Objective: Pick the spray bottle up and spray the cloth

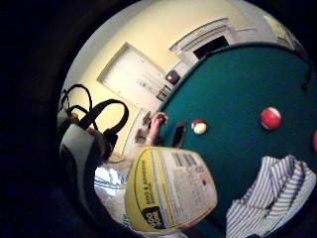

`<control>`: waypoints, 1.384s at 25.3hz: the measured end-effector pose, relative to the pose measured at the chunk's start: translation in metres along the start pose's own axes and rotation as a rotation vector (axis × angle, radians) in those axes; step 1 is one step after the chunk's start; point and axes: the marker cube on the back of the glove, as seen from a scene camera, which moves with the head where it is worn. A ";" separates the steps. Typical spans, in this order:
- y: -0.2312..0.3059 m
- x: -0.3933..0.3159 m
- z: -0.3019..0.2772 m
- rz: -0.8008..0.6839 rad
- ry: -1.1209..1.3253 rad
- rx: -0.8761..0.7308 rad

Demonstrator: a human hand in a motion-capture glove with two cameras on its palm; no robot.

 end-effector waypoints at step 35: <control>-0.026 0.116 0.078 0.102 0.093 0.213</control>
